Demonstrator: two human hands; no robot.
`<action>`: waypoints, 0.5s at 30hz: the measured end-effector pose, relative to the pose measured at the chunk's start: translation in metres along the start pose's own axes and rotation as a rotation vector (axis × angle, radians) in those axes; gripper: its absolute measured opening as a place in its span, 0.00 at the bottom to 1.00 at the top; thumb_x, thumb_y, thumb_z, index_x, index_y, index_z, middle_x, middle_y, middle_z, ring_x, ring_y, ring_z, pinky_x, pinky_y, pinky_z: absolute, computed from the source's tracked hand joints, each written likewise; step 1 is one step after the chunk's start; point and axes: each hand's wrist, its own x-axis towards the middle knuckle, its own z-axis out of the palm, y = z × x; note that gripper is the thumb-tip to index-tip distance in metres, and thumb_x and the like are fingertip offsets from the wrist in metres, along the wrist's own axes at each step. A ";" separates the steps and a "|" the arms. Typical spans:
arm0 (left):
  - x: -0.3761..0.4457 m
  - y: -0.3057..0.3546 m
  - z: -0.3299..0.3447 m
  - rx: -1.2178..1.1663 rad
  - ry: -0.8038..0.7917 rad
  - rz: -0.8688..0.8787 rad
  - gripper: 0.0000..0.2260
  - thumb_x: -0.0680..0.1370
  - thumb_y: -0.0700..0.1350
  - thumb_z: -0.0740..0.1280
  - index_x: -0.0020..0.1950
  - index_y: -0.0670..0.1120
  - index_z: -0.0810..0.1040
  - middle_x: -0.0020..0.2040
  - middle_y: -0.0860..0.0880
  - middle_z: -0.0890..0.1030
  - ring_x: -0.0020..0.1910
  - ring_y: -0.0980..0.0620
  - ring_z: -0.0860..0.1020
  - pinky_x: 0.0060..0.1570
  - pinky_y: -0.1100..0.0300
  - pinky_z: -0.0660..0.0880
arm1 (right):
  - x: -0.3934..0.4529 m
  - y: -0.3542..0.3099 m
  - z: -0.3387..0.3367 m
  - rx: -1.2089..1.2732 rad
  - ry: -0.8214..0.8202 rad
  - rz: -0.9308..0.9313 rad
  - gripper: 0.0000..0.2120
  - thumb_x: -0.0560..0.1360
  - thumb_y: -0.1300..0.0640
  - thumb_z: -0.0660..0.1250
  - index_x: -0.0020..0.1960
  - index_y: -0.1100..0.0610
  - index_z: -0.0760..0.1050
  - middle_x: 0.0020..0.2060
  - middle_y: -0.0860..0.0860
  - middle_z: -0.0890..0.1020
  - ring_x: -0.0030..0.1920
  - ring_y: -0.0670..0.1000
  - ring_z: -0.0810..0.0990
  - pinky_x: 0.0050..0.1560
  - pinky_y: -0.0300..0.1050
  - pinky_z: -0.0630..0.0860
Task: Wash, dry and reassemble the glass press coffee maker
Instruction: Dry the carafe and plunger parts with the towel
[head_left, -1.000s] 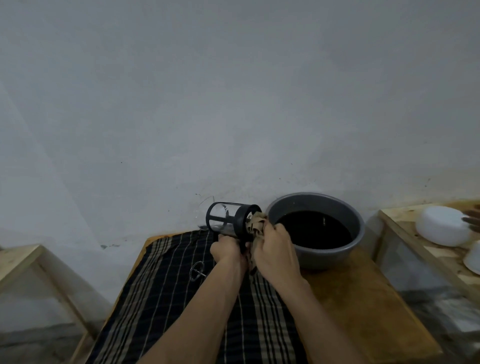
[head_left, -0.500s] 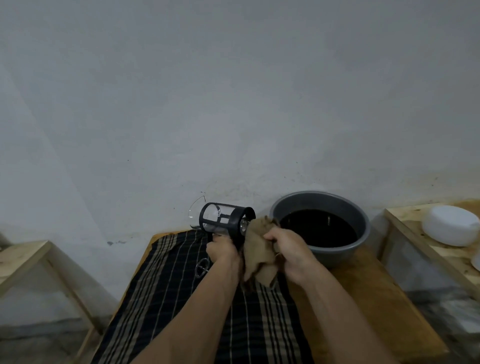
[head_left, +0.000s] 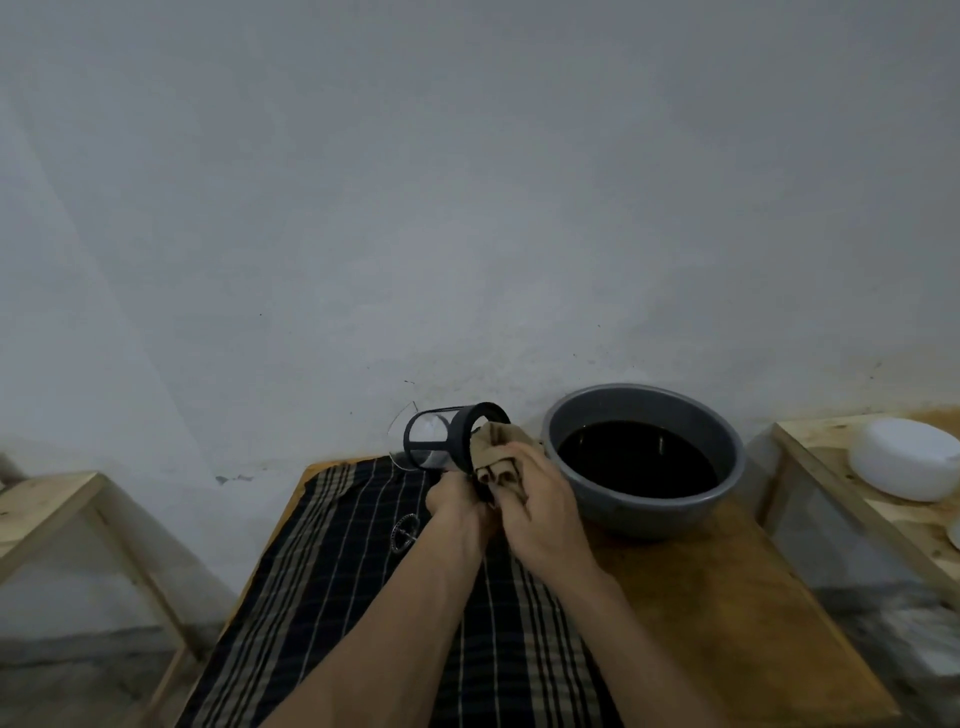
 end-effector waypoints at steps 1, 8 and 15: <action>0.002 -0.001 -0.001 -0.021 -0.022 0.025 0.14 0.83 0.42 0.53 0.58 0.40 0.76 0.66 0.38 0.75 0.65 0.38 0.74 0.54 0.47 0.73 | 0.004 -0.003 -0.005 0.096 0.010 0.027 0.13 0.79 0.56 0.60 0.63 0.53 0.75 0.58 0.48 0.79 0.61 0.45 0.76 0.65 0.47 0.73; 0.010 -0.008 0.003 0.221 -0.123 0.176 0.13 0.82 0.45 0.55 0.64 0.43 0.72 0.56 0.42 0.78 0.44 0.47 0.77 0.44 0.53 0.76 | 0.026 -0.022 -0.005 0.048 0.123 -0.136 0.22 0.75 0.50 0.62 0.68 0.53 0.73 0.69 0.45 0.68 0.71 0.42 0.62 0.71 0.35 0.56; 0.016 -0.014 0.003 0.316 0.002 0.236 0.08 0.81 0.36 0.55 0.57 0.40 0.71 0.56 0.38 0.78 0.53 0.40 0.79 0.44 0.49 0.80 | 0.054 -0.013 -0.027 0.234 0.189 0.385 0.09 0.78 0.49 0.63 0.47 0.54 0.78 0.45 0.51 0.80 0.49 0.52 0.78 0.47 0.44 0.74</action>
